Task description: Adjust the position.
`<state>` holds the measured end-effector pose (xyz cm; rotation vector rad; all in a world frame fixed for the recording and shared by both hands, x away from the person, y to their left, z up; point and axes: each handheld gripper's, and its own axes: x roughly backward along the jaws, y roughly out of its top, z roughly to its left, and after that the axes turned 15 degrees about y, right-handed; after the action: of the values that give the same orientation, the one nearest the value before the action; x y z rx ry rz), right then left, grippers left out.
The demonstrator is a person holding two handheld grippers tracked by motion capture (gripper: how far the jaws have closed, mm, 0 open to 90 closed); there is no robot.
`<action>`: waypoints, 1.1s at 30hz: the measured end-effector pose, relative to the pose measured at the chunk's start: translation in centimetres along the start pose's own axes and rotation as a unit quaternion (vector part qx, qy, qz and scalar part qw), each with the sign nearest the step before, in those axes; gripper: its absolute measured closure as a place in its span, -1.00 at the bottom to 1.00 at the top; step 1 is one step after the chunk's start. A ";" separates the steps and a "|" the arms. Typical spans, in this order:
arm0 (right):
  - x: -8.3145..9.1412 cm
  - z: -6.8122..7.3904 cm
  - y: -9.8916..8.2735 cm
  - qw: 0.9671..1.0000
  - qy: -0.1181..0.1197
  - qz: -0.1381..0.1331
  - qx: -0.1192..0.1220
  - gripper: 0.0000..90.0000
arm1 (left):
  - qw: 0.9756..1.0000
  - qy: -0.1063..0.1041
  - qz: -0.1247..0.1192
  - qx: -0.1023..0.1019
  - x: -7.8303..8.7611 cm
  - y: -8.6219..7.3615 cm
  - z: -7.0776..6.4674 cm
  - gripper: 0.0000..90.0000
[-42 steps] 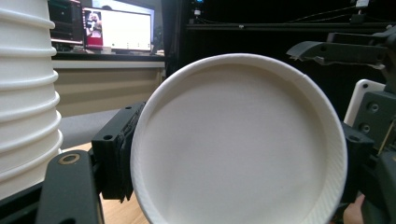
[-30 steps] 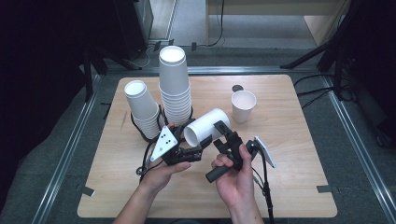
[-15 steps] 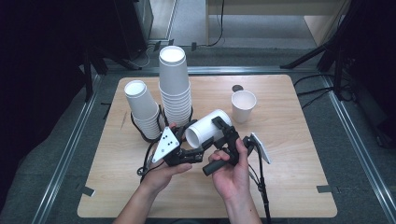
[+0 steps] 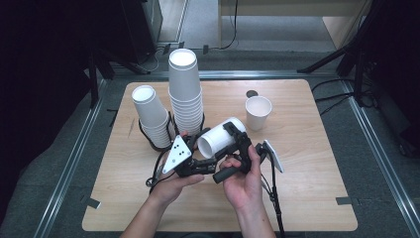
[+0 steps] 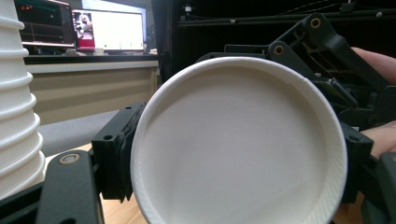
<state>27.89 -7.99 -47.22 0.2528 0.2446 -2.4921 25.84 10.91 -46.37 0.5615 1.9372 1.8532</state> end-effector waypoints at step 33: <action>0.5 -0.3 -0.1 0.999 0.024 -0.014 -0.042 -0.68 | 1.000 0.021 0.019 0.014 0.1 0.4 -0.1 -0.81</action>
<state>27.50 -8.08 -47.65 0.2752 0.3747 -2.4977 25.73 10.86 -45.98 0.5762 1.9951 1.8784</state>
